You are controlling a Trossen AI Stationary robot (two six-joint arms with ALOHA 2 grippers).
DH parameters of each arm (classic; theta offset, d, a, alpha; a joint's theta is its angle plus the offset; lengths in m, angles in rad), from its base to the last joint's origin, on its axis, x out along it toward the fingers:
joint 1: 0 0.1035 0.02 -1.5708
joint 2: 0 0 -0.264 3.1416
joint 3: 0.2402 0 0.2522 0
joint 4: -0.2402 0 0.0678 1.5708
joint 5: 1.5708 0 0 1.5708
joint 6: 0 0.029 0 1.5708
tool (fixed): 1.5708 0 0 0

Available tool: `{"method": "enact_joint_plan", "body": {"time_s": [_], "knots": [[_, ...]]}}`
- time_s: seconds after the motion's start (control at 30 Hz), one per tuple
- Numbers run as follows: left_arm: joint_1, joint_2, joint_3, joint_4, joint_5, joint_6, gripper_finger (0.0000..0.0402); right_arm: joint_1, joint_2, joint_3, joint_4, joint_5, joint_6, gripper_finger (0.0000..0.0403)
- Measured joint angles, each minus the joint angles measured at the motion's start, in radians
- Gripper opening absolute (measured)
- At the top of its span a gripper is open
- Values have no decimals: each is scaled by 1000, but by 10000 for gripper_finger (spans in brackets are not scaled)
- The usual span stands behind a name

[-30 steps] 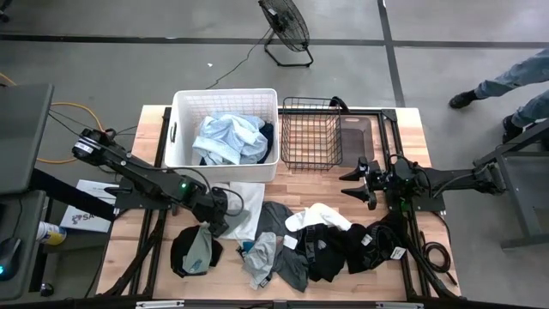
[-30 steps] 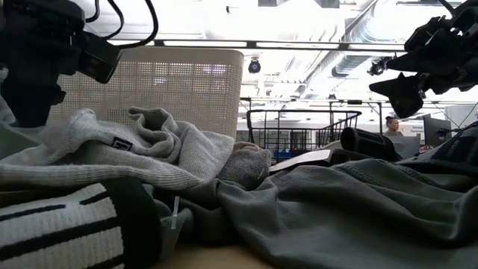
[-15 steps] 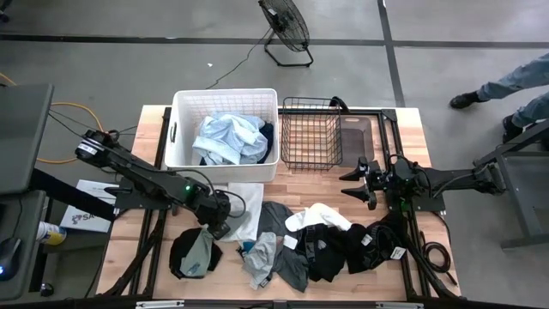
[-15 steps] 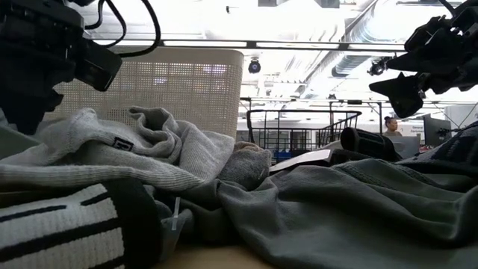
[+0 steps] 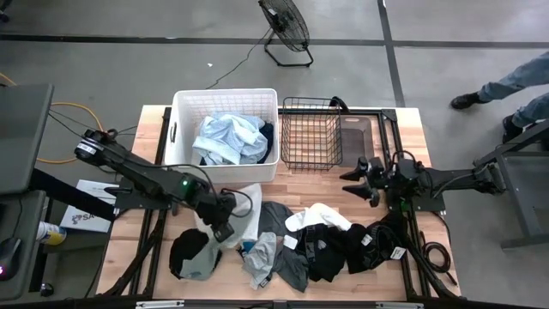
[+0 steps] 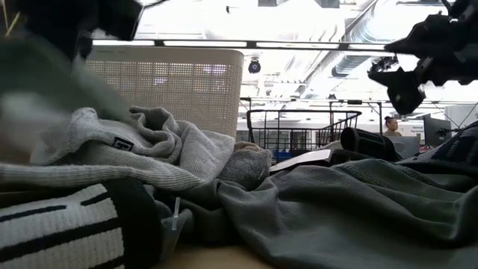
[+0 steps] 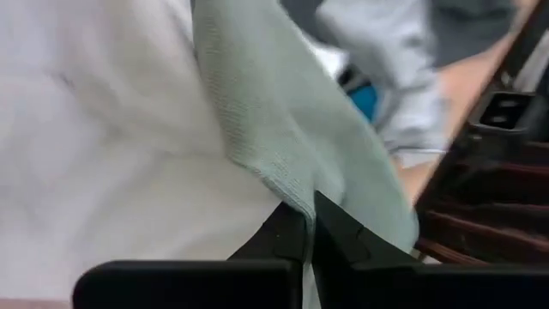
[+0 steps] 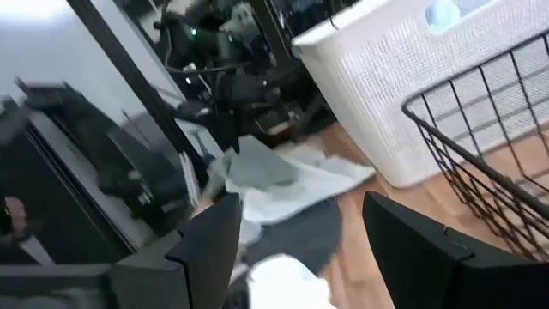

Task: Pick & Place Cloths
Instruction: Put the green sock into the black bin

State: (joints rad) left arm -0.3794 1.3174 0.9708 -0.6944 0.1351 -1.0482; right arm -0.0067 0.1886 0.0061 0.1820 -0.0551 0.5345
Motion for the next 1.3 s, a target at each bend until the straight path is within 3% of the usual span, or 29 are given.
{"method": "enact_joint_plan", "body": {"time_s": [0.13,0.3,0.37,0.57,0.87,1.13,1.3], "knots": [[0,0,110,-45,-23,50,3,0,0,0,64,0,105,238],[0,0,253,-145,-70,97,2,0,0,0,105,0,457,238],[0,0,304,-159,-90,115,1,0,0,0,104,2,517,238],[0,0,406,-237,-152,156,1,0,0,0,104,3,509,238],[1,33,407,-381,-335,126,37,0,0,0,103,1,509,238],[7,60,407,-407,-279,133,133,0,0,0,98,1,509,238],[6,60,407,-419,-267,100,158,0,0,0,95,0,509,238]]}}
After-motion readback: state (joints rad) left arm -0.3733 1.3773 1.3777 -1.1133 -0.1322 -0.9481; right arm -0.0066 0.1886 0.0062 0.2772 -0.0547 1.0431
